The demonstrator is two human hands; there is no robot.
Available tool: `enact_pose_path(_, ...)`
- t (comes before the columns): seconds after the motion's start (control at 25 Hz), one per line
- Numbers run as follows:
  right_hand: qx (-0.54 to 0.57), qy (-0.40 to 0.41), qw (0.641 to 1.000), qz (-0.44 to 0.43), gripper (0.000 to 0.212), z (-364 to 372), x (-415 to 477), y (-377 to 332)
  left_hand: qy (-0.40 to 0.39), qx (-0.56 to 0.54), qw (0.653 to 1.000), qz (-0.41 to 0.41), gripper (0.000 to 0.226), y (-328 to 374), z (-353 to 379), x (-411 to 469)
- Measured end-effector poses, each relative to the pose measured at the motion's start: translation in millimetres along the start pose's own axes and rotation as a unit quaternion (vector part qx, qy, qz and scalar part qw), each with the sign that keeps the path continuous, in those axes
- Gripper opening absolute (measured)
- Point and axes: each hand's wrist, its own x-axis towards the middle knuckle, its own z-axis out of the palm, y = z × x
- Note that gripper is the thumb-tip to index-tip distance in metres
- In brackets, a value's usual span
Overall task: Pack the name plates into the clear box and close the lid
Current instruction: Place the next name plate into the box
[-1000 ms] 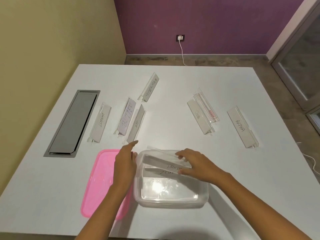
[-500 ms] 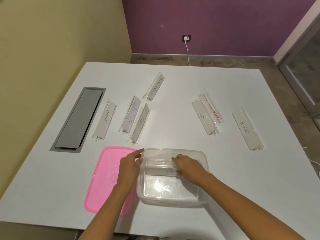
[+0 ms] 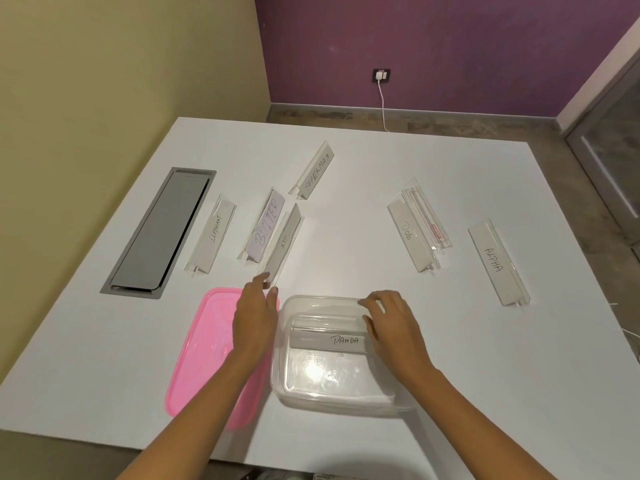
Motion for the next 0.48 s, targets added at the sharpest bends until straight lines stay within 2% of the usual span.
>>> enact_pose_path(0.08,-0.008,0.05,0.997,0.062,0.04,-4.3,-3.7,8.8,0.029,0.016,0.999,-0.009,0.034,2.0,-1.0,25.6)
enact_pose_path(0.16,-0.017,0.062,0.992,0.107,0.039,-6.0,-5.6,17.8,0.022,0.047,0.998,-0.031,0.035,4.3,0.3,50.7)
enact_pose_path(0.32,0.003,0.032,0.991,0.131,0.033,-5.4,-9.1,24.1,-0.039,0.11,0.99,-0.079,0.03,5.4,10.9,78.8)
enact_pose_path(0.48,0.018,-0.002,0.987,0.158,0.043,-3.7,-10.9,24.5,-0.033,0.072,0.987,-0.14,0.02,2.7,17.8,84.5)
